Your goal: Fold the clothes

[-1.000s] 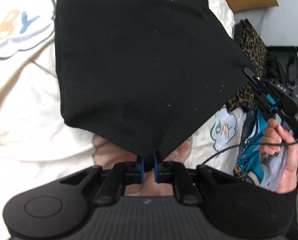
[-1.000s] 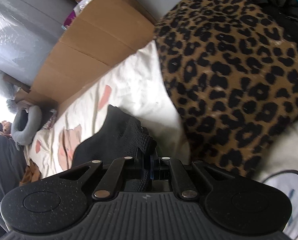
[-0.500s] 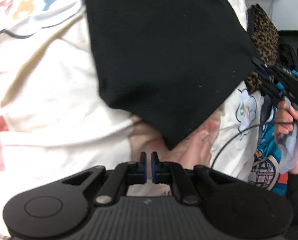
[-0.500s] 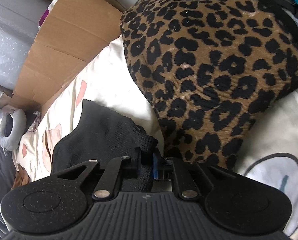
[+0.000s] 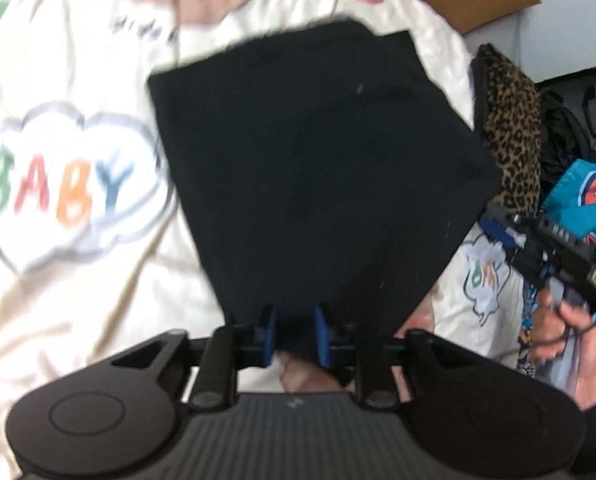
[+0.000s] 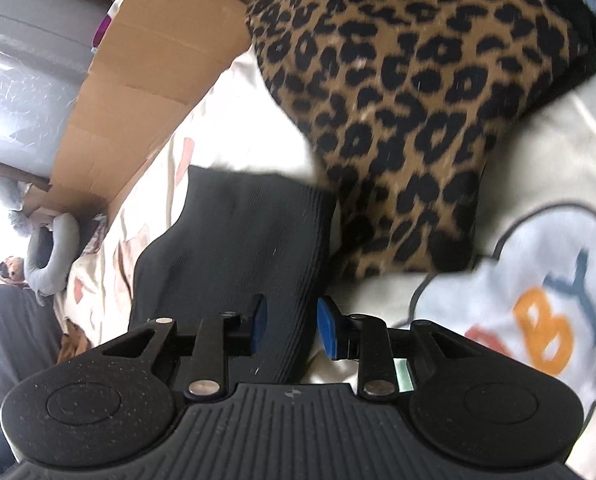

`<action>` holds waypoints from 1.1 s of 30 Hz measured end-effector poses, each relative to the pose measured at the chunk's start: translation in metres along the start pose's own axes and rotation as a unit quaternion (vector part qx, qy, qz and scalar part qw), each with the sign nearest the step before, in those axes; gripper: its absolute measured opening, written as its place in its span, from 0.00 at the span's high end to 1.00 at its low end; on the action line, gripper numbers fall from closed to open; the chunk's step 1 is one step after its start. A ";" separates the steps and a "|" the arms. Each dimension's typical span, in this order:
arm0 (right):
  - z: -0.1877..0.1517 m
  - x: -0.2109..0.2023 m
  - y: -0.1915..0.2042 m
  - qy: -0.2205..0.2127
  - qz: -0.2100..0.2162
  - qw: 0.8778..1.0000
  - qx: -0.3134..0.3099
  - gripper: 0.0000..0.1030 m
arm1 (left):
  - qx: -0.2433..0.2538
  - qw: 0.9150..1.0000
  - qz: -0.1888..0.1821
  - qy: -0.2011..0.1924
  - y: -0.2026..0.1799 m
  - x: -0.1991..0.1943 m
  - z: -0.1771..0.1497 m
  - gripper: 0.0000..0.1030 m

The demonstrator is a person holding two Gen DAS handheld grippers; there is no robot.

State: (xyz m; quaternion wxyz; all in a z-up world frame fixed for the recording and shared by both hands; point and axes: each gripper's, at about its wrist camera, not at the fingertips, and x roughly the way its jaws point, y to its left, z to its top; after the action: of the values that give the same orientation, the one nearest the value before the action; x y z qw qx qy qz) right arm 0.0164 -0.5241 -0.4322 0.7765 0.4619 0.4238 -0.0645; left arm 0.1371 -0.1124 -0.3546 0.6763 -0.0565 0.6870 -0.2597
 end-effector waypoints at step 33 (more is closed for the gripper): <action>-0.050 0.022 0.005 -0.013 0.032 0.999 0.028 0.77 | 0.226 0.966 0.093 -0.081 -0.052 0.023 0.164 0.25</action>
State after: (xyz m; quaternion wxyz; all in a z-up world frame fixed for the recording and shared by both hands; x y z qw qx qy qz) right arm 0.0027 -0.4758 -0.4557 0.7703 0.4962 0.3963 -0.0577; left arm 0.2780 -0.2128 -0.3443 0.7462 0.1410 0.5553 -0.3390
